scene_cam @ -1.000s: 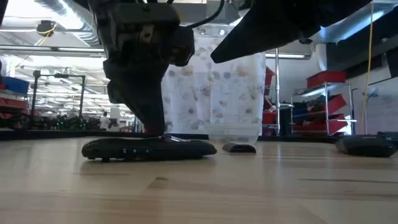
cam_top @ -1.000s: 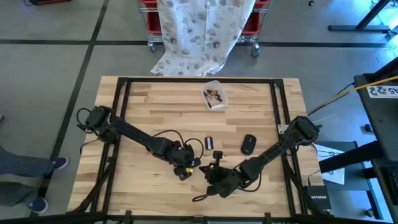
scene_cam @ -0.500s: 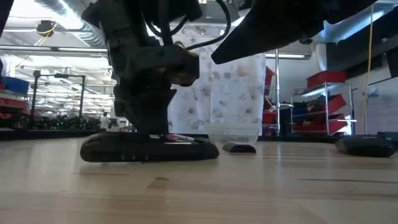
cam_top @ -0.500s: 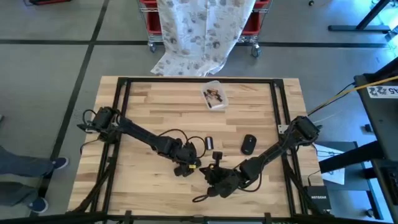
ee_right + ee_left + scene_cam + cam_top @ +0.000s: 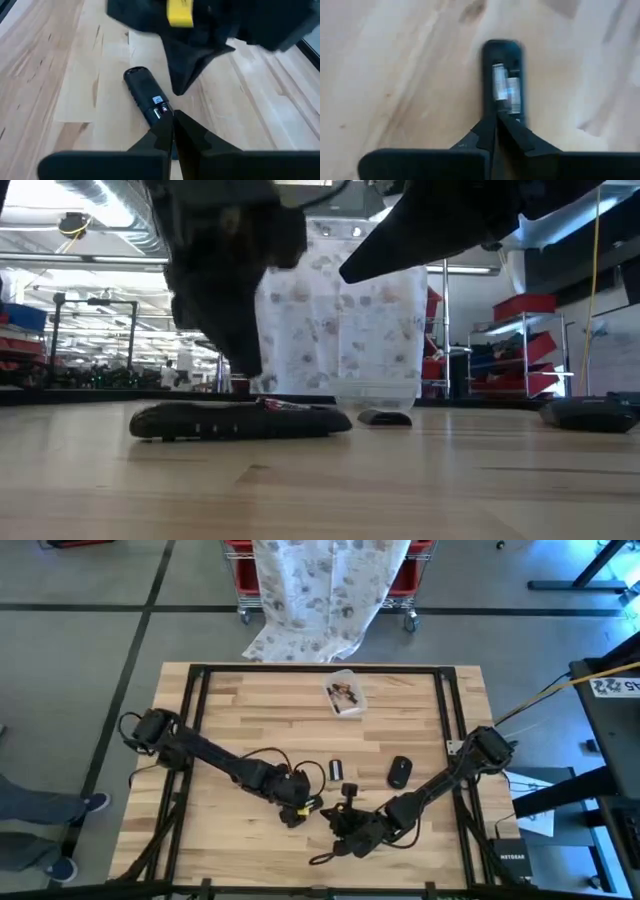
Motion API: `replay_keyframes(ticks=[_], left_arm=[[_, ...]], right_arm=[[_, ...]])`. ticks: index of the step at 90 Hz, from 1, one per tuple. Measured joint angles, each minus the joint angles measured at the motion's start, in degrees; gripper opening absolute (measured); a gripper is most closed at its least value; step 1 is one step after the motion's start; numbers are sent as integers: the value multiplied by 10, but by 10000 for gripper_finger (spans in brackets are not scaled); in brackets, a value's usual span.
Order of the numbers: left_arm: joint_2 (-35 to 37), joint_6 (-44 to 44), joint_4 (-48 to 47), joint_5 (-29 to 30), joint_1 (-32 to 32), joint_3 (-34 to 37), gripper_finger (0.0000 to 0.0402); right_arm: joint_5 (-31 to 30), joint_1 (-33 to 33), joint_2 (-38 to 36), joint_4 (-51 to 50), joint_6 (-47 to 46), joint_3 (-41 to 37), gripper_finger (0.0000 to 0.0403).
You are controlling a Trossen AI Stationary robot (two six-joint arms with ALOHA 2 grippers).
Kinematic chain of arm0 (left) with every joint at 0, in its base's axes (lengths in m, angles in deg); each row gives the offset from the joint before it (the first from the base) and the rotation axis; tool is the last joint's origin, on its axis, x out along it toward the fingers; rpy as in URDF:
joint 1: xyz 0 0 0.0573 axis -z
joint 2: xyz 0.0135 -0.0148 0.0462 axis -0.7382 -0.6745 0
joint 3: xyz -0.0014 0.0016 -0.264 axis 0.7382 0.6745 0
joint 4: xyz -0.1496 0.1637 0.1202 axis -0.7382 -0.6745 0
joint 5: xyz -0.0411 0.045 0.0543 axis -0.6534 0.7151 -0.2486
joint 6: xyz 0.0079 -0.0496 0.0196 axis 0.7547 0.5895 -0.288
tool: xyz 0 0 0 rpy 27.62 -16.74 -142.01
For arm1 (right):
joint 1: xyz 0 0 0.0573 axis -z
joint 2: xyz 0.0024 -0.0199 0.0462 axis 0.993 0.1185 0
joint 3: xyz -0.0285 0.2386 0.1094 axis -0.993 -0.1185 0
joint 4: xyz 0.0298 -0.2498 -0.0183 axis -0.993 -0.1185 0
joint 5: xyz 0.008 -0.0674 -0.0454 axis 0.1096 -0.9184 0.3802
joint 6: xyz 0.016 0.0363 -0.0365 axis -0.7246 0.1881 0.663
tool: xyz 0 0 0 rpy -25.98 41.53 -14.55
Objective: Insert battery
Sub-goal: Insert the white battery into the remote control
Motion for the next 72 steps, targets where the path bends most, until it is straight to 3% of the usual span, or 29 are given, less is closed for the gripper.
replay_keyframes(ticks=[72], left_arm=[[-72, -13, 39, -14, -18, -3, 0]], right_arm=[[0, 0, 0, -2, 3, 0, 0]])
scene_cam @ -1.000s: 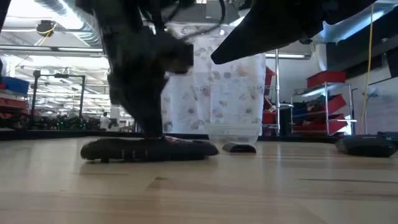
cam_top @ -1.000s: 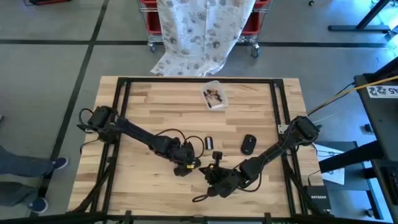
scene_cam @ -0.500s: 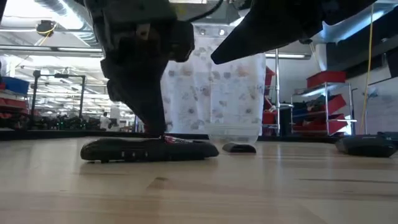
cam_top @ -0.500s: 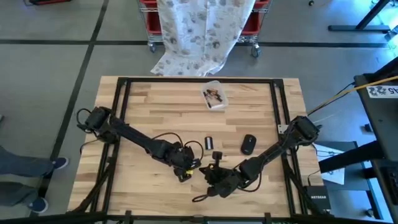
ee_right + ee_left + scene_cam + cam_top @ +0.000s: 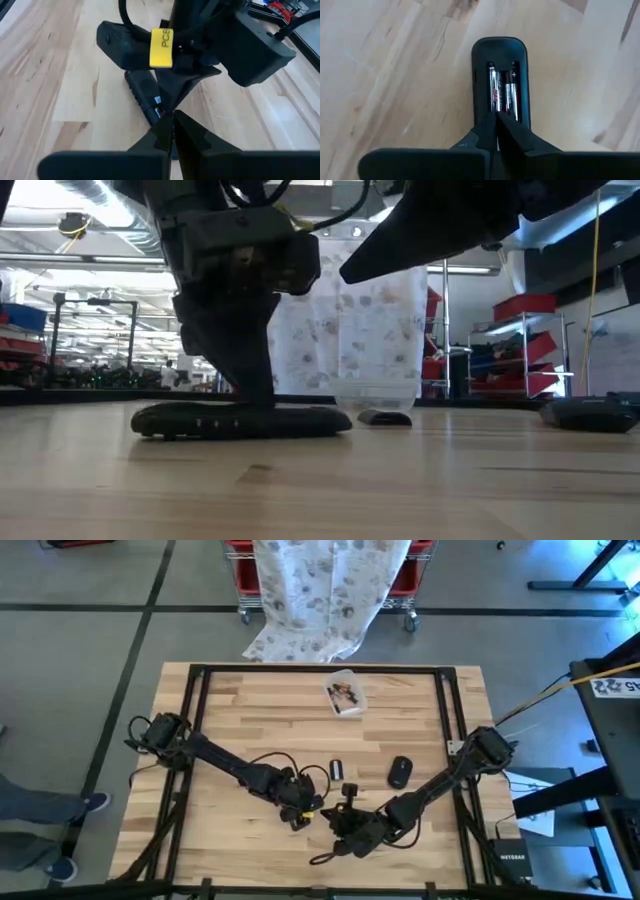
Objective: Insert battery
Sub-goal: Insert the white battery into the remote control, then close the remote control cover
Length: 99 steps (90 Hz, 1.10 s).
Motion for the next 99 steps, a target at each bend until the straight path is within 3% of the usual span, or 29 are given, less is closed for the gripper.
replay_keyframes(ticks=[11, 45, 66, 83, 99], left_arm=[[18, 0, -26, 11, 10, -11, 0], [71, 65, -92, 140, 97, -33, 0], [70, 212, -146, 251, 189, -9, 0], [70, 383, -261, 353, 247, -5, 0], [72, 473, -342, 379, 282, -5, 0]], right_arm=[[0, 0, 0, -4, 7, 0, 0], [-37, 0, 0, -5, 27, 0, 0], [-56, 0, 0, -4, 29, 0, 0], [-48, 0, 0, 2, 31, 0, 0], [-30, 0, 0, 3, 59, 8, 0]])
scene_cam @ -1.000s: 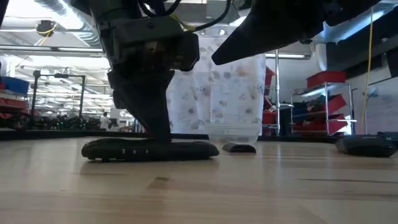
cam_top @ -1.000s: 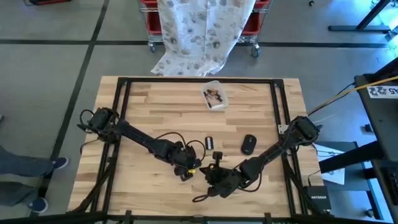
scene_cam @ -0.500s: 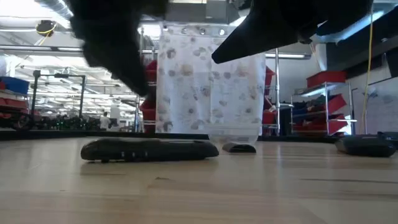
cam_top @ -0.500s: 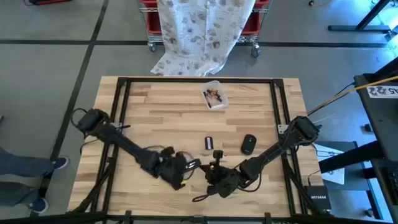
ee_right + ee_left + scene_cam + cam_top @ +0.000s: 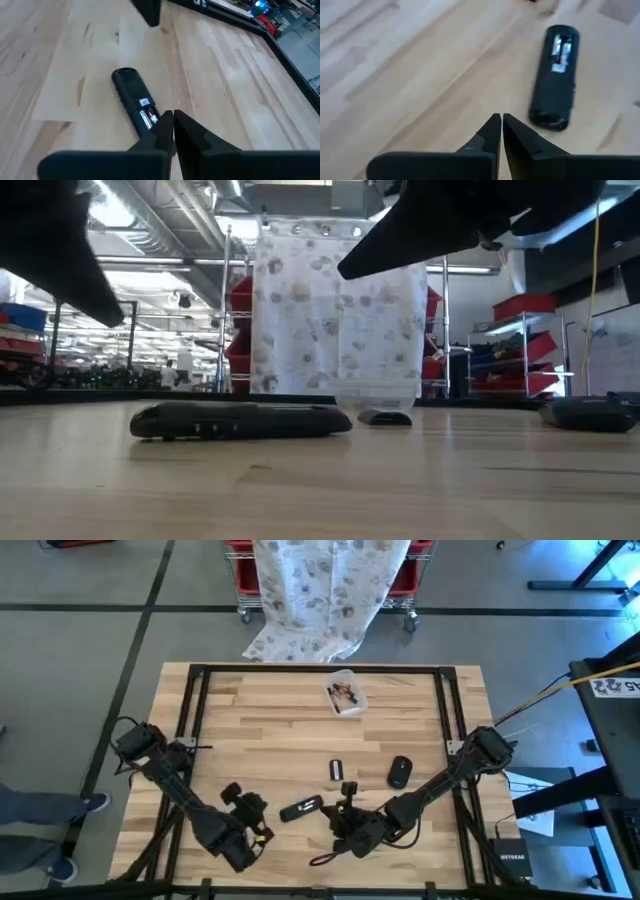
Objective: Insert battery
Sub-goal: Close the remote control cover
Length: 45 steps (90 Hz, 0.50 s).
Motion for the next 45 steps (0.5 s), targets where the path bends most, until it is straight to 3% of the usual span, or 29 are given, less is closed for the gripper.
replay_keyframes(ticks=[19, 30, 45], left_arm=[[25, 38, -44, 29, 40, 0, 36], [52, 40, -49, 77, 68, 0, 75], [59, 80, -85, 131, 103, 0, 112]], right_arm=[[4, 0, 0, -63, 34, 77, 20], [4, 0, -2, -129, 34, 120, 62], [3, 0, -3, -148, 30, 101, 131]])
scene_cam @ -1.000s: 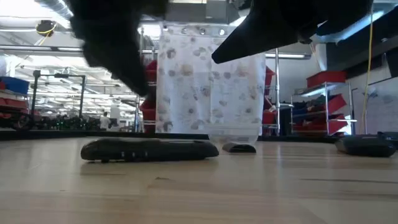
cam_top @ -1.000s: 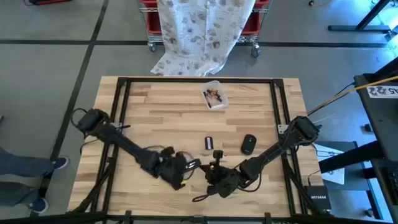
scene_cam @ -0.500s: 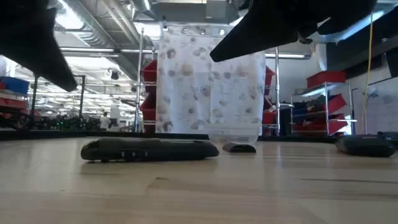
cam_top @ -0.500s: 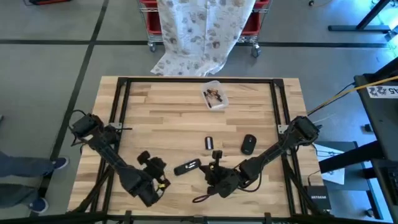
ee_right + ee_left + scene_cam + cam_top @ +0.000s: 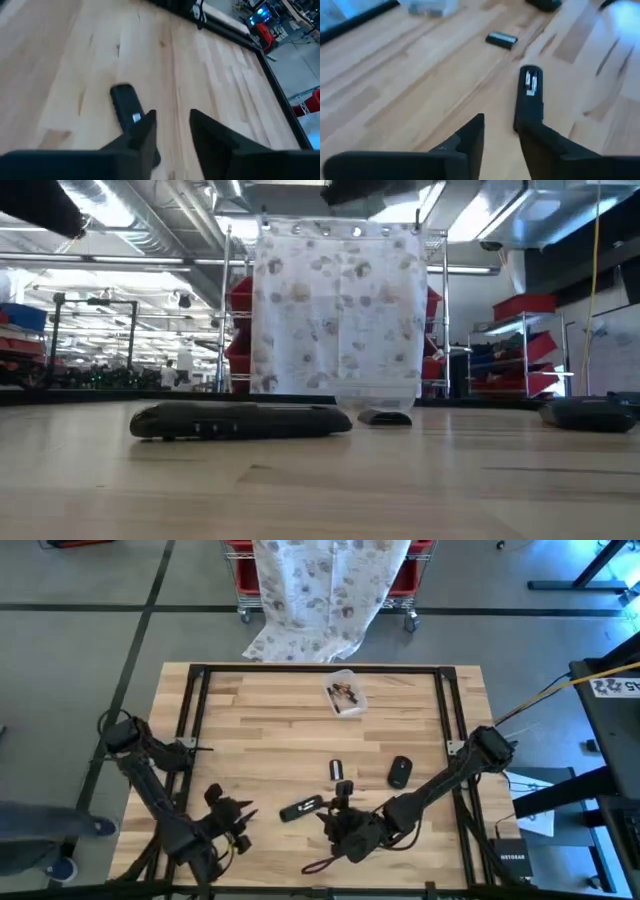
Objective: Insert battery
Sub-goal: Close the remote control cover
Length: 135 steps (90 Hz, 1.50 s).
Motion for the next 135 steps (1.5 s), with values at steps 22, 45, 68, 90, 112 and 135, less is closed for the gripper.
replay_keyframes(ticks=[22, 45, 68, 90, 112, 135], left_arm=[[0, 40, -21, 15, 18, 0, 129], [0, 33, -19, 15, 10, 0, 130], [0, 26, -6, 16, 8, 0, 130], [0, -65, 79, 76, -7, 0, 130], [-26, -212, 201, 93, -77, 12, 130], [-40, -343, 293, 13, -161, 31, 130]], right_arm=[[-3, 0, 0, 12, -30, -11, 182], [-3, 0, 0, -4, -36, -11, 184], [-41, 0, 3, -17, -126, -75, 184], [-80, -32, -21, -85, -176, -85, 184], [-161, -81, -54, -129, -398, -181, 184], [-55, -20, -54, -77, -349, -215, 184]])
